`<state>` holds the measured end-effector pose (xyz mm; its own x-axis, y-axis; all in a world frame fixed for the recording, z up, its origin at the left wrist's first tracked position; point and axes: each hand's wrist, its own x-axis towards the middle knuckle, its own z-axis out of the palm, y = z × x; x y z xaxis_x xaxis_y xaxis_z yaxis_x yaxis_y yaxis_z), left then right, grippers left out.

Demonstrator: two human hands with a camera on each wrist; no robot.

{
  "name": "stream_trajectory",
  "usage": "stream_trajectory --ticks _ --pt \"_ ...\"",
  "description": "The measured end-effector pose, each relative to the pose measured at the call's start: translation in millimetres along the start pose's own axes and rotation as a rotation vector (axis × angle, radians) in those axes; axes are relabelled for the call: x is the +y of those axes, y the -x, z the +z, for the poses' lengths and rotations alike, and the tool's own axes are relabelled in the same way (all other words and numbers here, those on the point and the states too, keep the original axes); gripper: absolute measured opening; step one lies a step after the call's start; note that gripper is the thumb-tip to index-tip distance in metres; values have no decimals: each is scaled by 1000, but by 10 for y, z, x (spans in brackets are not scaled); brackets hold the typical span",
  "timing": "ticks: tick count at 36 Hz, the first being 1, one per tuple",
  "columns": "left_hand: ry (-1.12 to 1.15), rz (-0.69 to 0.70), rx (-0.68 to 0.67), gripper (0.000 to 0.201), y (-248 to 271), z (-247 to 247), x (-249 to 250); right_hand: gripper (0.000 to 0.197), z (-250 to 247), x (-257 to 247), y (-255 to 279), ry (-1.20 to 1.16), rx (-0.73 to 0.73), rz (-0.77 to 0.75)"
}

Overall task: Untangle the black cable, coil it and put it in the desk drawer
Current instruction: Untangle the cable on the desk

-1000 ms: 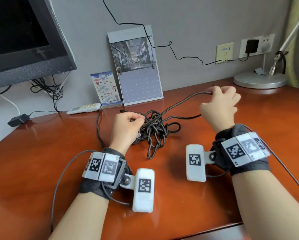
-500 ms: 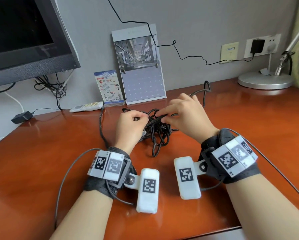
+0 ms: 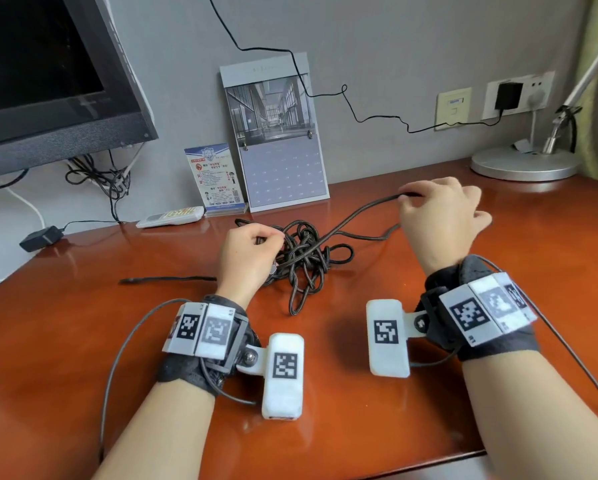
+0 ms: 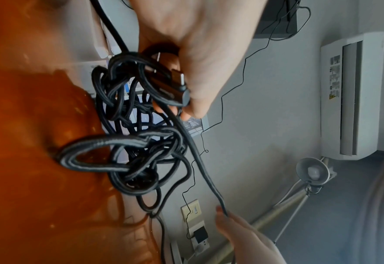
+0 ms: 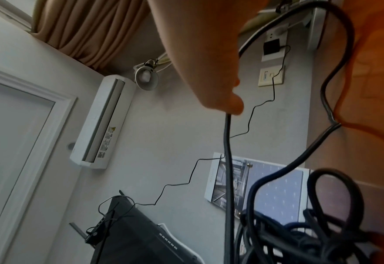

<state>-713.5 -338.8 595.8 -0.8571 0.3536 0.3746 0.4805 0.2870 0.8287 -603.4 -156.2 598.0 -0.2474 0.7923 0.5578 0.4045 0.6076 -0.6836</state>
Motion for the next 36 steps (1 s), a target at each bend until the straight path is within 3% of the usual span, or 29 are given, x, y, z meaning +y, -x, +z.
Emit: stream_trajectory --ticks 3,7,9,12,20,26,31,36 --pt "15 -14 -6 20 5 12 2 34 53 -35 56 128 -104 -162" --pt "25 -35 -11 22 4 22 2 42 44 -153 142 164 -415 -550" --pt "31 -41 -10 20 6 23 6 40 67 -222 209 79 -598 -648" --pt "48 -56 -11 19 12 27 10 31 103 -300 300 -95 -759 -639" --pt "59 -28 -28 20 14 25 15 24 116 -373 405 -113 -886 -612" --pt "10 -8 -16 23 0 29 -24 10 99 -385 408 -18 -808 -666" --pt "-50 -42 33 19 -22 10 -55 16 51 -291 265 85 -405 -585" --pt "-28 -78 49 16 -44 -31 -60 21 -51 -43 1 117 30 -208"
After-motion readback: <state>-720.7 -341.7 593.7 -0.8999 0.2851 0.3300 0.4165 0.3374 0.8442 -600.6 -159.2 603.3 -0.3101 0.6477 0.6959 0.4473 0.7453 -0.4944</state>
